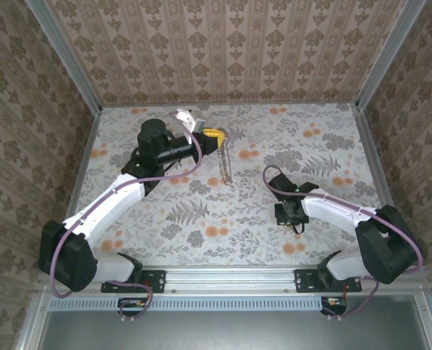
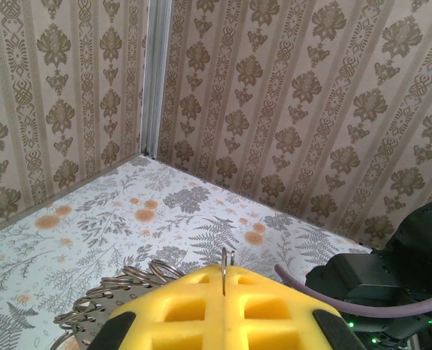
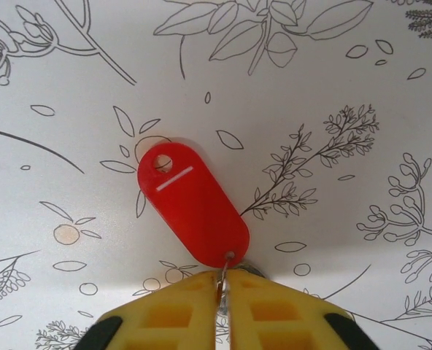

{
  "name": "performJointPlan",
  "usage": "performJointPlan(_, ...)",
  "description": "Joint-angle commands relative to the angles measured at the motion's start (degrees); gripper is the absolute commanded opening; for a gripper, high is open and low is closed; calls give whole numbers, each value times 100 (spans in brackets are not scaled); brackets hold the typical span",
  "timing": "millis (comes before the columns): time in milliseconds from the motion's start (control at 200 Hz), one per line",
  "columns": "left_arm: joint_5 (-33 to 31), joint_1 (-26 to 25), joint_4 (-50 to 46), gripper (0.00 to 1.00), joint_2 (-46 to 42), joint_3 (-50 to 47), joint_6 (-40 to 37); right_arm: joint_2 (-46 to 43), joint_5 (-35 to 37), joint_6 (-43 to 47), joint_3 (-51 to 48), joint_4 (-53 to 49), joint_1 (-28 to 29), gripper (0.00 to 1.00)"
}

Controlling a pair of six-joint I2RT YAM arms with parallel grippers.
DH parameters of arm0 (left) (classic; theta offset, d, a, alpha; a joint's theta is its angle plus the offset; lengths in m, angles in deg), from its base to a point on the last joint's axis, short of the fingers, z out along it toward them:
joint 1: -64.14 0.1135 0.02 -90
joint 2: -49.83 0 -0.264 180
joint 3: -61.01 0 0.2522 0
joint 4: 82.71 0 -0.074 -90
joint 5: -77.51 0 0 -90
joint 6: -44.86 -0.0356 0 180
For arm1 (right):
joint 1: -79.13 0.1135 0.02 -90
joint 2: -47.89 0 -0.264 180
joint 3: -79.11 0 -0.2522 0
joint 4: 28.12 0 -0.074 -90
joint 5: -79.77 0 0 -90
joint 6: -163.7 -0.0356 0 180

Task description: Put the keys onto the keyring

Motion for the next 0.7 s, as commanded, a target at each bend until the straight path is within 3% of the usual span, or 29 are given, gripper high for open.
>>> performJointPlan(0, 126, 39, 350, 0, 18, 15, 112, -97, 121, -3, -25, -123, 28, 11)
performJointPlan(190, 127, 39, 354, 0, 19, 10, 121, -65, 89, 14, -8, -117, 28, 16)
performJointPlan(290, 126, 39, 353, 0, 1, 13, 121, -34, 88, 19, 0, -117, 28, 24)
performJointPlan(695, 117, 50, 354, 0, -51, -7, 104, 49, 41, 48, 48, -143, 28, 21)
